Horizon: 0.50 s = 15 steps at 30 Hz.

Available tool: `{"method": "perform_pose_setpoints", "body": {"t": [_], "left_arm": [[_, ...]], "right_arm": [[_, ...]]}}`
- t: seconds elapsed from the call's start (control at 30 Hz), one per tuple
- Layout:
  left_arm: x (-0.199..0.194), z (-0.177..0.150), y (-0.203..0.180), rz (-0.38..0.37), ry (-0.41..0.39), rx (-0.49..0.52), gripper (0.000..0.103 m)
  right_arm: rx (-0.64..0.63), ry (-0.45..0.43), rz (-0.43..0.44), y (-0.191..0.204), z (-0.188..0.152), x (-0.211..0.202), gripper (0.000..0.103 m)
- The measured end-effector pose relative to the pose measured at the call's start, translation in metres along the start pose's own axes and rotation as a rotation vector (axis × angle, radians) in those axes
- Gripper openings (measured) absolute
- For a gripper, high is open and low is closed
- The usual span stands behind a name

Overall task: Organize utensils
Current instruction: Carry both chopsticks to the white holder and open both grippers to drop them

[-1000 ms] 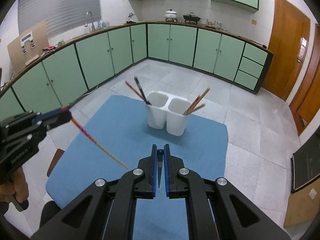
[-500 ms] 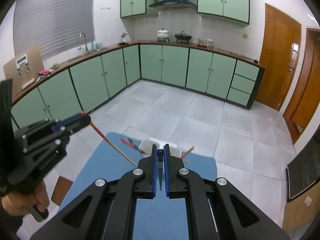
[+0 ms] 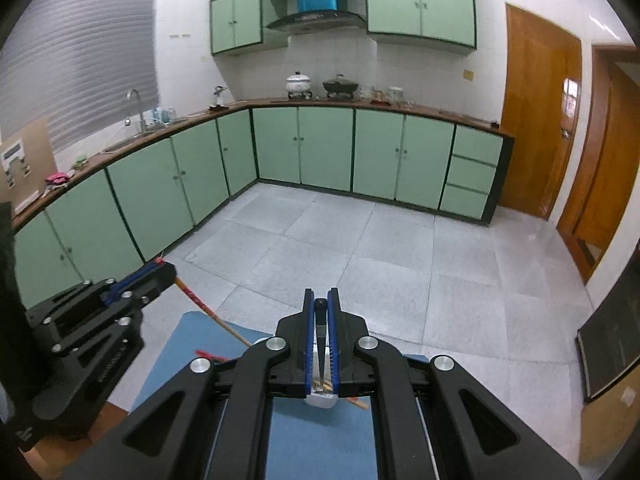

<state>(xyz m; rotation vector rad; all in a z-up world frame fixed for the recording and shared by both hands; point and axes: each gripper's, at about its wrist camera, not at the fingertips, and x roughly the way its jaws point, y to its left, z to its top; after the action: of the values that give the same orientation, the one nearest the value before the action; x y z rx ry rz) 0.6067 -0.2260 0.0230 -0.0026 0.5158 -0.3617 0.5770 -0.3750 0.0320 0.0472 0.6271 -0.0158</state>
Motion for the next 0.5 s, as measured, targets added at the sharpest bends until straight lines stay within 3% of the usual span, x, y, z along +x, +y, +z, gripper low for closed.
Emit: {"method": "perform_pose_setpoints", "body": {"t": [0.27,0.4,0.5], "left_arm": [[0.062,-0.028,0.009,0.015,0.083,0.016,0.005],[0.078,-0.041,0.014,0.020,0.115,0.020,0.006],[0.082,-0.043,0.017,0.018,0.129,0.019,0.007]], "right_arm": [[0.053,0.073,-0.005,-0.023,-0.028,0.071,0.006],[0.073,0.099,0.006,-0.031,-0.042,0.087,0.007],[0.075,0.095,-0.002,-0.031,-0.047,0.089,0.013]]}}
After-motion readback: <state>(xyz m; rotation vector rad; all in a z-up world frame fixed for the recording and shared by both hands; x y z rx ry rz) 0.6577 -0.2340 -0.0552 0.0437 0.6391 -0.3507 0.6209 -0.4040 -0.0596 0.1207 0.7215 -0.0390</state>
